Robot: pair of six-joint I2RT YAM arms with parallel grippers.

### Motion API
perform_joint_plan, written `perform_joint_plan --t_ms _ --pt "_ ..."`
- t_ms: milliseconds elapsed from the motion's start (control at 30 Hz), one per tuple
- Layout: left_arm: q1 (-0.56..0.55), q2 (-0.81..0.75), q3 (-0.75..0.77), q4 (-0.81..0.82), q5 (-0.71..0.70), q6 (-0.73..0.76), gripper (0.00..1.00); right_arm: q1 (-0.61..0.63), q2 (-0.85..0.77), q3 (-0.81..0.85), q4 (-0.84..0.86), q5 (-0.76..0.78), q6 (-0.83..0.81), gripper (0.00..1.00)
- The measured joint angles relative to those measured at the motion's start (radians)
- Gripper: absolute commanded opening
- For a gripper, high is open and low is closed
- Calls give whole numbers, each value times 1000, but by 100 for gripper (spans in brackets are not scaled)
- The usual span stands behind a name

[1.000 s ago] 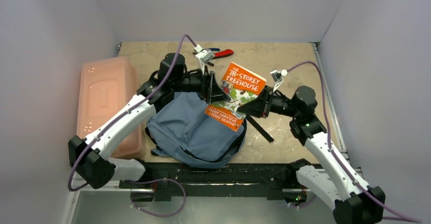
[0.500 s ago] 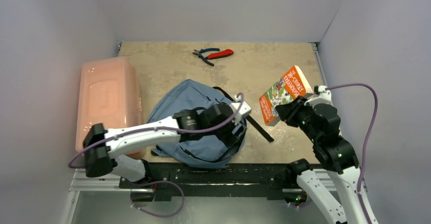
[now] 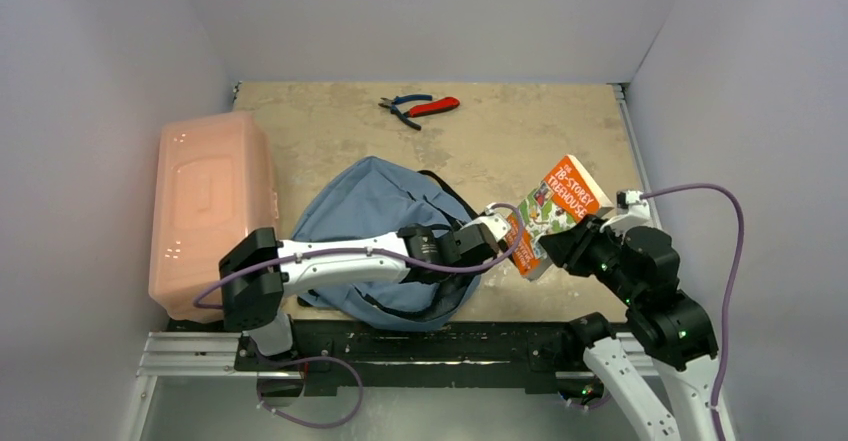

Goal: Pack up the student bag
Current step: Place the book in the student bag.

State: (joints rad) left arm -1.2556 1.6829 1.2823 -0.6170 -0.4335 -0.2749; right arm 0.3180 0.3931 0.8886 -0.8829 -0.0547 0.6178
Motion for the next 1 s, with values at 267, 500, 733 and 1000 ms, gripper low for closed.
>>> perform_joint_plan --t_ms 267,500,733,1000 --pt "58 -90 7 -22 -121 11 0 0 72 -14 -17 -209 3 0" --pt "109 -263 7 -63 -178 60 0 1 154 -174 151 -576 141 0" --pt "152 -362 7 -85 -166 85 0 2 233 -365 410 -797 330 0" --pt "157 -475 -22 -80 -48 108 0 25 421 -521 852 -852 599 0"
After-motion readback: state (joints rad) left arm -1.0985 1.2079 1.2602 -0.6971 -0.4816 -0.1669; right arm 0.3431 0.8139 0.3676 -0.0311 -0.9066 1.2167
